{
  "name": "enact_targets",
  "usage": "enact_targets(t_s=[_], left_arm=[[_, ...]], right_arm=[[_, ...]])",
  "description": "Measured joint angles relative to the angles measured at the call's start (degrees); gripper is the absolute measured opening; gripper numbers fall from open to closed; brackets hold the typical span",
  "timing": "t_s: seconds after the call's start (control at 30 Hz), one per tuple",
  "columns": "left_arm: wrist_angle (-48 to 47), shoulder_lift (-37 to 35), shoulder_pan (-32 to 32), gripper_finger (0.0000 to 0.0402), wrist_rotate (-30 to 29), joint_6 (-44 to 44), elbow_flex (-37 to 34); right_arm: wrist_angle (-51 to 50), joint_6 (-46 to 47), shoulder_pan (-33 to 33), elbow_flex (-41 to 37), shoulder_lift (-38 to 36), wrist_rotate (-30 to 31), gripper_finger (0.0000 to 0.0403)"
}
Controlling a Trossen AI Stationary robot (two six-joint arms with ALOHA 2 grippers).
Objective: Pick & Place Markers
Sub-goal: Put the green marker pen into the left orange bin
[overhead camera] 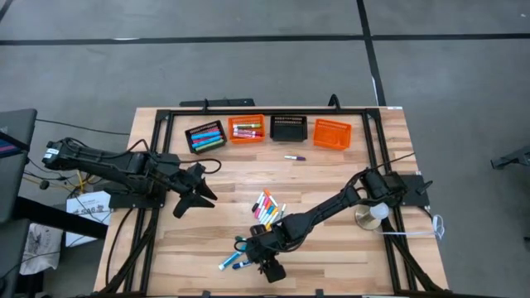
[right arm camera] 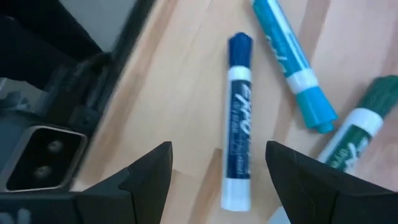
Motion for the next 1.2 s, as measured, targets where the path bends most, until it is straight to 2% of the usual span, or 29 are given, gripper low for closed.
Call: enact_targets(t_s=[0.77,1.03,1.2], left_arm=[[0.02,0.00,-0.02,0.0142,0.00,0.25,0.00],[0.02,0.01,0.00,0.0142,0.00,0.25,-0.03],[0.02,0.02,0.00,0.0142,0.00,0.25,-0.03]], right_arm=[[-3.77,-0.07,-0.02,0.00,0.00,1.54,0.0249],[-4.17,0.50,-0.80,1.65,-0.01,4.68,0.0249],[-4.20,0.48,-1.16,2.44,-0.13,9.43,0.0249]])
